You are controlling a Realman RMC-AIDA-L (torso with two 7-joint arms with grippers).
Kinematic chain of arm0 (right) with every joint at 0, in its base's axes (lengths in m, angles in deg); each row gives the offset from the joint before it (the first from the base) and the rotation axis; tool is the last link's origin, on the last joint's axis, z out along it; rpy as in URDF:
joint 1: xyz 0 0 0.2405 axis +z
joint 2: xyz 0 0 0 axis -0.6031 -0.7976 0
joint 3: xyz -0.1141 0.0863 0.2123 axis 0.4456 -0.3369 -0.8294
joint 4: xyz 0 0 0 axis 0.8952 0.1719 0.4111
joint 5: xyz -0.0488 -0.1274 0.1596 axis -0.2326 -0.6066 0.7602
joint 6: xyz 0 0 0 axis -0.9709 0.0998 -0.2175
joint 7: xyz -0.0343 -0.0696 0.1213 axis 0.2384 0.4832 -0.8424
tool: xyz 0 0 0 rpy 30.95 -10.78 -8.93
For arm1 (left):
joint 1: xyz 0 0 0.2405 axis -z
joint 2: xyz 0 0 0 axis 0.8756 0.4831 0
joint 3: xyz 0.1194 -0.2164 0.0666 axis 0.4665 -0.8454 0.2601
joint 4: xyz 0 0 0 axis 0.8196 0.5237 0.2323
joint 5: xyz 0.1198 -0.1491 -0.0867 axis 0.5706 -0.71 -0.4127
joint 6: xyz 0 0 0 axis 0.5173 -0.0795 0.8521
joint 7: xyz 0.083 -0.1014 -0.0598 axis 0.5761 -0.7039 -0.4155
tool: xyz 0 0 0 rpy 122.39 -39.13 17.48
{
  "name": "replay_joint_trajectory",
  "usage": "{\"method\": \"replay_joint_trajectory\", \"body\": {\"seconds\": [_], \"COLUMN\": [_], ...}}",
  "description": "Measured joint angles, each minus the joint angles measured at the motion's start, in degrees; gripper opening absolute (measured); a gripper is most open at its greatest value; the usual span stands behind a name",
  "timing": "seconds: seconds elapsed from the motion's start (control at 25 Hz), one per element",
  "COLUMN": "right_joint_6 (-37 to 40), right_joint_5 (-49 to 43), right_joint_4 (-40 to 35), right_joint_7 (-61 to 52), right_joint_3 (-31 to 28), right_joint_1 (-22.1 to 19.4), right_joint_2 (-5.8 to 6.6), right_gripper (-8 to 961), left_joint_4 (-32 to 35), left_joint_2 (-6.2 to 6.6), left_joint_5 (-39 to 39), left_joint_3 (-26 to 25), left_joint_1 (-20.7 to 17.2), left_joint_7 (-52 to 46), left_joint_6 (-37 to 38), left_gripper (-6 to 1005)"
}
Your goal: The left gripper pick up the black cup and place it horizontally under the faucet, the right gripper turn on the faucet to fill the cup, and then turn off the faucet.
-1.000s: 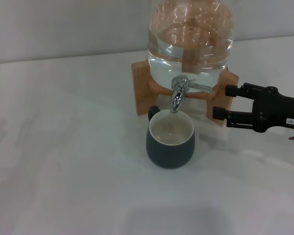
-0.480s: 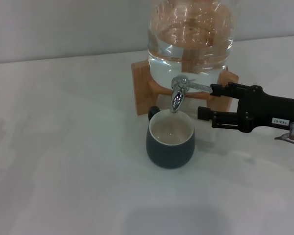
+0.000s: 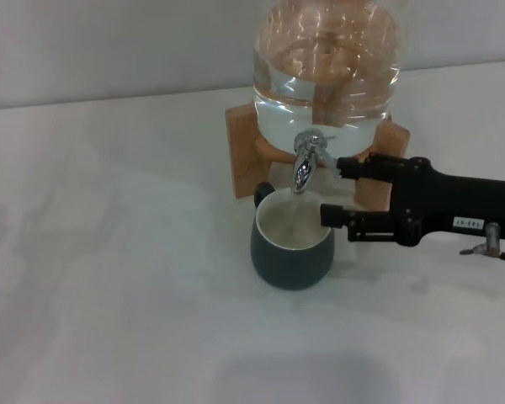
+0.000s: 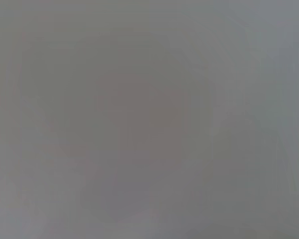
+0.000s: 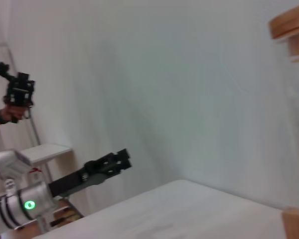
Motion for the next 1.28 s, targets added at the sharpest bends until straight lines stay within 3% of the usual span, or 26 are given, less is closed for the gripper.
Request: {"method": "replay_joint_trajectory", "body": {"seconds": [0.2,0.4,0.64,0.8,1.04,1.28], "right_joint_6": [-0.5,-1.0,-8.7,-11.1,-7.2,-6.7], "right_joint_5": [0.1,-0.7,-1.6,-1.5,-1.2,-0.7], "right_joint_4": [-0.6,-0.3,-0.7,-0.7,-0.7,-1.2], "right_joint_7": [0.1,0.1,0.1,0.3,0.7,0.7], "right_joint_3": [0.2,-3.9,-7.9,-5.8,0.4,1.1], "right_joint_1": [-0.1,-1.0,-3.2,-3.5,-2.6,-2.1], "right_joint_2": [-0.01,0.13,0.17,0.03,-0.10,-0.14], "right_gripper": [854,853,853,853,853,853], "left_joint_4": [0.0,0.0,0.0,0.0,-0.2,-0.3], "left_joint_2": [0.04,0.04,0.04,0.00,-0.05,-0.06], "left_joint_5": [0.0,0.1,0.2,0.2,0.2,0.2], "left_joint_3": [0.1,0.1,0.1,0.2,0.2,0.2], "left_joint_1": [0.2,0.2,0.2,0.6,0.7,0.7], "left_joint_7": [0.0,0.0,0.0,0.0,-0.2,-0.7], "left_joint_6": [0.0,0.0,0.3,1.2,1.5,1.4], "left_gripper": [874,874,873,873,873,873]}}
